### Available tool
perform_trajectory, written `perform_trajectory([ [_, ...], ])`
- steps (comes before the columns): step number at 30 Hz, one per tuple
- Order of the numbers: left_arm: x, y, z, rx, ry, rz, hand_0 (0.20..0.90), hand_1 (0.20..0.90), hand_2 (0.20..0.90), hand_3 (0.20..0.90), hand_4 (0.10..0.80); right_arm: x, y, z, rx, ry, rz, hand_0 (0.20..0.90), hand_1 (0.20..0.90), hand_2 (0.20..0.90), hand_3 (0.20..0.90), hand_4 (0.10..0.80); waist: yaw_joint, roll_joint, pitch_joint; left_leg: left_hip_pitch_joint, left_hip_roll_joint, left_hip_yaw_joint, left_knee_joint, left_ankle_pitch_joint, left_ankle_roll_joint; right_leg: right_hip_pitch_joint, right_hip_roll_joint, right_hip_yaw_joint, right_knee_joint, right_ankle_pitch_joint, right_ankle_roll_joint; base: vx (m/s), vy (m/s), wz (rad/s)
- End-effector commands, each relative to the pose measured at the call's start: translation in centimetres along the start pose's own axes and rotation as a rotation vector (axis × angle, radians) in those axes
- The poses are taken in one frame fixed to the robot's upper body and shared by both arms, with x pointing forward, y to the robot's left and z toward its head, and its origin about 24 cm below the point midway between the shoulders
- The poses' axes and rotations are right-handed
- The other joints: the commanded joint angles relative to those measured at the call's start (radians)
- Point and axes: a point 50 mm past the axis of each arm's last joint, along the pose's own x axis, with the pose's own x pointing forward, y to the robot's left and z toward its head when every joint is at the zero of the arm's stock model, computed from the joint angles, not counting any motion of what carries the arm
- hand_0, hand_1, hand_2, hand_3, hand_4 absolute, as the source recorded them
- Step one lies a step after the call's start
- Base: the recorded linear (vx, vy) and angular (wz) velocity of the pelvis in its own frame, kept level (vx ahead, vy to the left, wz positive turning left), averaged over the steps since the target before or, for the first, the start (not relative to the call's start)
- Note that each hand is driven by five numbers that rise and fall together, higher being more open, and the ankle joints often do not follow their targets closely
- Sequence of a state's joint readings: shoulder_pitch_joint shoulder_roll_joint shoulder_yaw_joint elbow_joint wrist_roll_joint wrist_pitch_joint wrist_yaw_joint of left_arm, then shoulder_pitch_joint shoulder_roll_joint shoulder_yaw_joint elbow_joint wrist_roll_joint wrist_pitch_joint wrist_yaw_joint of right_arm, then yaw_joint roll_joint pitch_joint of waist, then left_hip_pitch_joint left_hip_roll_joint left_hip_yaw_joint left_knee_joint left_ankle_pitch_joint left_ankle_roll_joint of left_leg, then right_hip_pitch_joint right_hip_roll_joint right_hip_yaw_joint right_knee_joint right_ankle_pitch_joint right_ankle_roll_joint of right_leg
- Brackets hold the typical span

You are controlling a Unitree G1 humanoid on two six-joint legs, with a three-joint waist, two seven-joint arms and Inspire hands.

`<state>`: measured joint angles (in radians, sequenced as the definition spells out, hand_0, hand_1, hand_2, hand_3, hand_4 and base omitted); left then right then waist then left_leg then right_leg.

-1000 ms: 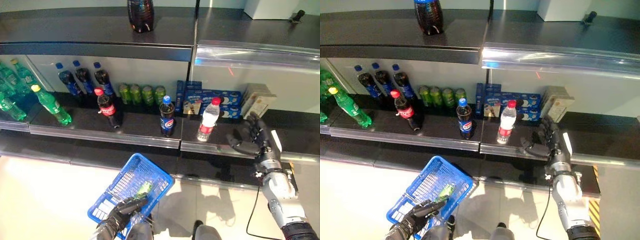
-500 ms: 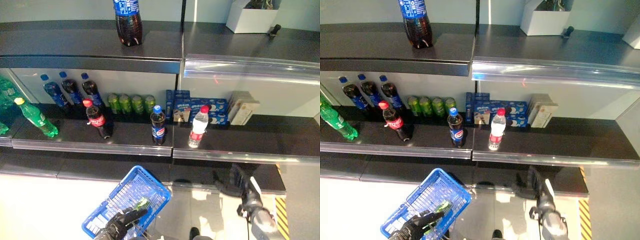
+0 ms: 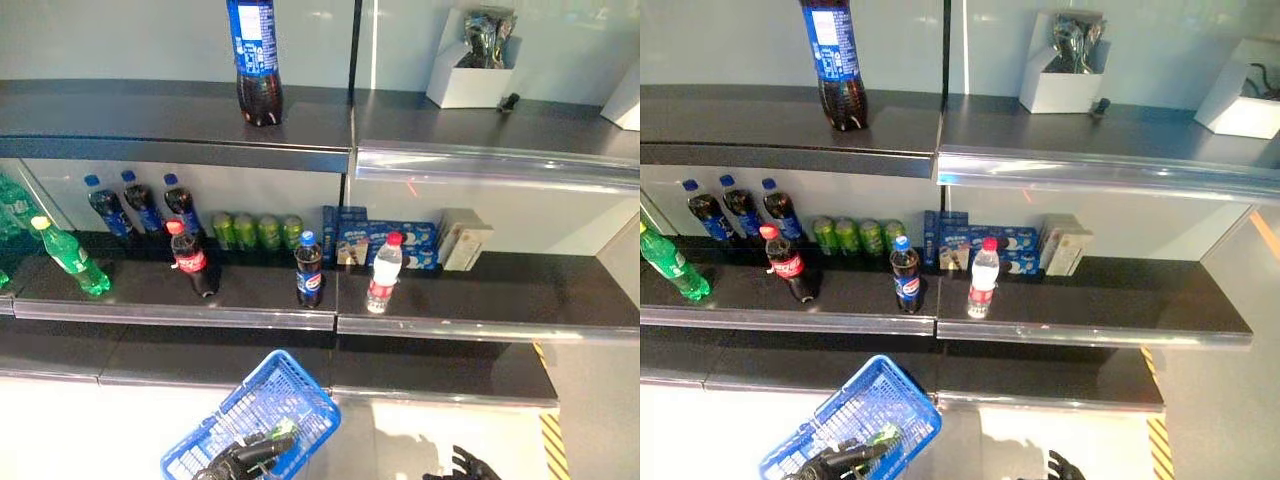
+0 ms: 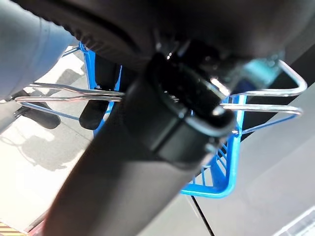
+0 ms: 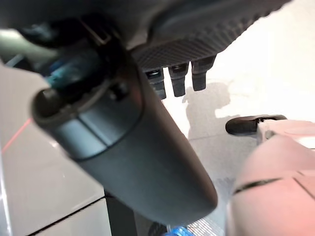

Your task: Pick up the drink and place into the basket.

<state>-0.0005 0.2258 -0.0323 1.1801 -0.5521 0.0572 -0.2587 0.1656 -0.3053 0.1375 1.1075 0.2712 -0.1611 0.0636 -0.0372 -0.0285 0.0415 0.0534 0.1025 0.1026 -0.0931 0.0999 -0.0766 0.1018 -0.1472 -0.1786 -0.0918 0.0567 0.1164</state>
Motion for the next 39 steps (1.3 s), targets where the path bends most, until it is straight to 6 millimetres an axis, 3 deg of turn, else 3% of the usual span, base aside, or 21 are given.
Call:
perform_trajectory([
  [1,-0.8,2.4,3.6,0.132,-0.059,0.026,0.300,0.300,0.300,0.200,0.100,1.0,-0.5,3.6,-0.041,-0.097,0.012,0.900,0.900,0.900,0.900,0.800,0.040,0.013,0.050,0.051,-0.019,0.036,0.006,-0.101,0.005,0.022,-0.010,-0.017,0.009,-0.015,0.045,0.000,0.000,0.00],
  [10,-1.0,2.8,4.3,0.118,-0.090,0.042,0.300,0.300,0.300,0.200,0.100,0.9,-0.8,3.5,-0.083,-0.070,0.031,0.900,0.900,0.900,0.900,0.800,0.036,0.021,0.073,0.047,-0.019,0.019,0.006,-0.099,0.009,0.016,-0.008,-0.009,0.021,-0.021,0.045,0.032,0.004,0.00],
  [14,-0.6,1.6,5.7,0.092,-0.145,0.018,0.300,0.300,0.300,0.200,0.100,1.1,-1.1,4.7,-0.090,-0.102,0.018,0.900,0.900,0.900,0.900,0.800,0.034,0.038,0.104,-0.015,-0.014,0.015,0.006,-0.081,0.006,-0.052,-0.012,-0.005,0.019,-0.005,0.044,-0.097,0.036,-0.02],
  [17,-0.1,-0.5,8.5,0.090,-0.235,-0.024,0.300,0.300,0.300,0.200,0.100,1.6,-1.6,8.1,-0.063,-0.206,-0.005,0.900,0.900,0.900,0.900,0.800,0.026,0.058,0.191,-0.135,-0.018,-0.006,0.006,-0.043,0.006,-0.174,-0.012,0.017,0.017,0.031,0.038,-0.365,0.022,-0.06],
  [20,-0.1,-1.3,9.9,0.083,-0.272,-0.033,0.300,0.300,0.300,0.200,0.100,1.7,-1.5,9.9,-0.058,-0.260,-0.006,0.900,0.900,0.900,0.900,0.800,0.017,0.067,0.244,-0.197,-0.020,-0.017,0.006,-0.018,0.003,-0.240,-0.011,0.030,0.019,0.051,0.034,-0.155,-0.008,0.05],
  [28,0.0,-2.2,10.7,0.118,-0.290,-0.078,0.300,0.300,0.300,0.200,0.100,1.3,-2.2,14.4,-0.028,-0.411,-0.022,0.900,0.900,0.900,0.900,0.800,0.018,0.078,0.340,-0.281,-0.051,-0.046,0.006,-0.002,0.005,-0.335,-0.011,0.042,0.021,0.074,0.036,-0.078,-0.003,0.03],
  [30,0.0,-2.8,11.7,0.106,-0.318,-0.090,0.300,0.300,0.300,0.200,0.100,1.0,-2.0,16.6,-0.063,-0.498,0.002,0.900,0.900,0.900,0.900,0.800,0.019,0.073,0.370,-0.288,-0.060,-0.056,0.006,0.008,0.002,-0.380,-0.019,0.062,0.052,0.076,0.041,-0.111,-0.002,-0.05],
  [36,0.0,-4.2,13.2,0.104,-0.369,-0.127,0.300,0.300,0.300,0.200,0.100,-0.1,-0.7,20.6,-0.084,-0.681,0.025,0.900,0.900,0.900,0.900,0.800,0.029,0.064,0.419,-0.414,-0.079,-0.078,0.232,-0.056,0.014,-0.487,-0.046,0.051,0.244,0.013,0.023,-0.098,-0.027,-0.02],
  [39,-0.1,-4.7,13.7,0.097,-0.393,-0.130,0.300,0.300,0.300,0.200,0.100,-2.0,1.2,23.9,-0.091,-0.863,0.062,0.900,0.900,0.900,0.900,0.800,0.030,0.054,0.427,-0.484,-0.081,-0.088,0.370,-0.109,0.027,-0.554,-0.060,0.058,0.366,-0.035,0.013,-0.078,-0.032,0.11],
])
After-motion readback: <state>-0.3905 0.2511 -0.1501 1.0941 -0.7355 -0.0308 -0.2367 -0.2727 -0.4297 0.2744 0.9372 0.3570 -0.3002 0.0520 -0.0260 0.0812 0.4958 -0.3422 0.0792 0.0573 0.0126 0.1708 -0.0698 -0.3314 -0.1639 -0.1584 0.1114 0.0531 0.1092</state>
